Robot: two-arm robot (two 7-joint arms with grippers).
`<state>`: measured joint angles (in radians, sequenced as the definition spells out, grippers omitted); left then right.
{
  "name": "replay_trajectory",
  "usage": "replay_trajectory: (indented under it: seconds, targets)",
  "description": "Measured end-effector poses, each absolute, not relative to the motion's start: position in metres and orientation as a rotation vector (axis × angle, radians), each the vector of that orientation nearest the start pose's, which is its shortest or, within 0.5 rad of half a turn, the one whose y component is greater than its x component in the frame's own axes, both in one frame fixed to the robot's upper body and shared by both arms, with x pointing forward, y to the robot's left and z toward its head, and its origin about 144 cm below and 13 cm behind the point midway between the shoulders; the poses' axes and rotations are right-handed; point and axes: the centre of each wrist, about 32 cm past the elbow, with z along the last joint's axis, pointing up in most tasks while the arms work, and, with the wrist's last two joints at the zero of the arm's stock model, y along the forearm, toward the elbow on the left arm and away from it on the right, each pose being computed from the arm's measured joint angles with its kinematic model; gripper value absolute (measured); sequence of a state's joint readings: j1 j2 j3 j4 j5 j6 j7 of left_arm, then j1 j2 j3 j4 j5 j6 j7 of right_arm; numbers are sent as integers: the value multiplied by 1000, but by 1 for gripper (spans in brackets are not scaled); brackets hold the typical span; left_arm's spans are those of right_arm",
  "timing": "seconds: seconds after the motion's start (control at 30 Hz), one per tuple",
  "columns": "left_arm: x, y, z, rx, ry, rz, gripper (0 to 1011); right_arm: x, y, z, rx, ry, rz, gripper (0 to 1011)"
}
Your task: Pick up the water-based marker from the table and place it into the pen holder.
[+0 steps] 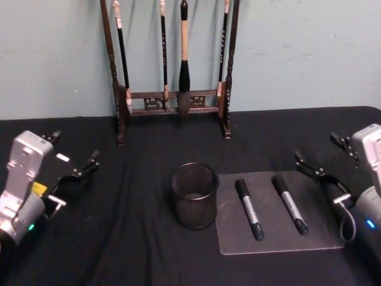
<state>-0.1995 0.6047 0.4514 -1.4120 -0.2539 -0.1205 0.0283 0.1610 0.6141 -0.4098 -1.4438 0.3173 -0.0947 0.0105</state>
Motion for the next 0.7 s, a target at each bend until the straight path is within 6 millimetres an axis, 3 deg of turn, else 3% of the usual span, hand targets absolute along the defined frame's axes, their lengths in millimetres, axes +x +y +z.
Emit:
replay_trajectory:
  seconds: [0.33,0.7]
  targets:
    - [489,310,1140,304,-285,1248,1009,469,-323,1148,-237,-64,-1215,1002]
    - [489,310,1140,304,-285,1248,1009,471,-314,1140,-265,-41,-1165,1002]
